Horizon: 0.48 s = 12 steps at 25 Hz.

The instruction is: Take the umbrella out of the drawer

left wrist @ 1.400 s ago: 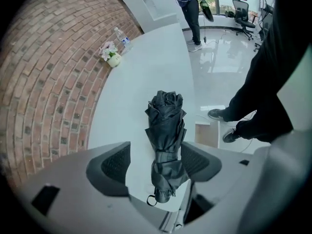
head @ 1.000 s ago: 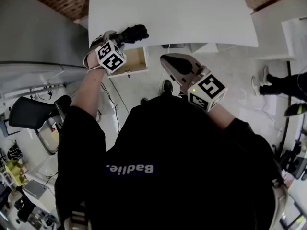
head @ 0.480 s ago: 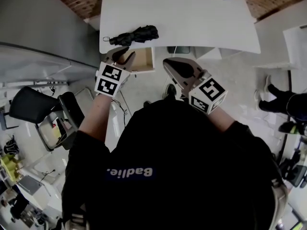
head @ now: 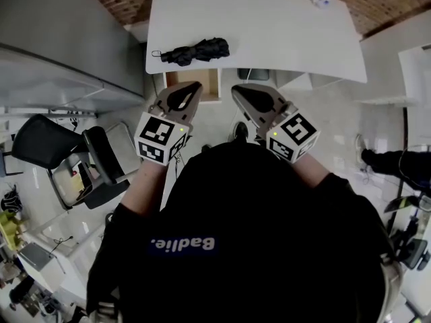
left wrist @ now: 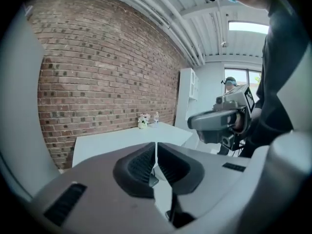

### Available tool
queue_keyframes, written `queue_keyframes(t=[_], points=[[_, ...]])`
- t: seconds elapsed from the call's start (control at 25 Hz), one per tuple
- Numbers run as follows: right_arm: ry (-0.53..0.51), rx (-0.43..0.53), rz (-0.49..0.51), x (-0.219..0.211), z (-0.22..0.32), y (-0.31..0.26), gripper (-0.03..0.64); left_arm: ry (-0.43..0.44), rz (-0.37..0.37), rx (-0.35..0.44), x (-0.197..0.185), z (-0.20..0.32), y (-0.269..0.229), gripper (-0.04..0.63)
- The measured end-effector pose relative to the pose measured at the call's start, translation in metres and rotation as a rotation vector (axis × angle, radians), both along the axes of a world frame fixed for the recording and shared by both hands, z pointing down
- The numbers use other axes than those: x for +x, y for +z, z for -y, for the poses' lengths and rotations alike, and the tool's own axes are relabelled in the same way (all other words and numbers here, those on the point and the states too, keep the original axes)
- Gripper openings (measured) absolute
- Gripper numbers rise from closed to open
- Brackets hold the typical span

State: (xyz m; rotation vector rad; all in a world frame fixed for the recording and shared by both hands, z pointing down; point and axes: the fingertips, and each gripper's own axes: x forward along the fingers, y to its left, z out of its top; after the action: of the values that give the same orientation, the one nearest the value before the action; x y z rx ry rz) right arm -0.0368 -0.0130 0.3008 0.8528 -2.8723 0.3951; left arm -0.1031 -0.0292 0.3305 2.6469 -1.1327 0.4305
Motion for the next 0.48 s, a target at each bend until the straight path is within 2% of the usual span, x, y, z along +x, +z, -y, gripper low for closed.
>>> queue_keyframes(t=[0.24,0.48], points=[[-0.006,0.002,-0.015,-0.002,0.001,0.002,0.026,-0.004,-0.062,-0.011,0.003,-0.017,-0.007,0.003],[-0.024,0.009,-0.017,-0.008,0.000,0.003,0.026,-0.002,-0.083,0.003,0.001,-0.022,-0.011,0.003]])
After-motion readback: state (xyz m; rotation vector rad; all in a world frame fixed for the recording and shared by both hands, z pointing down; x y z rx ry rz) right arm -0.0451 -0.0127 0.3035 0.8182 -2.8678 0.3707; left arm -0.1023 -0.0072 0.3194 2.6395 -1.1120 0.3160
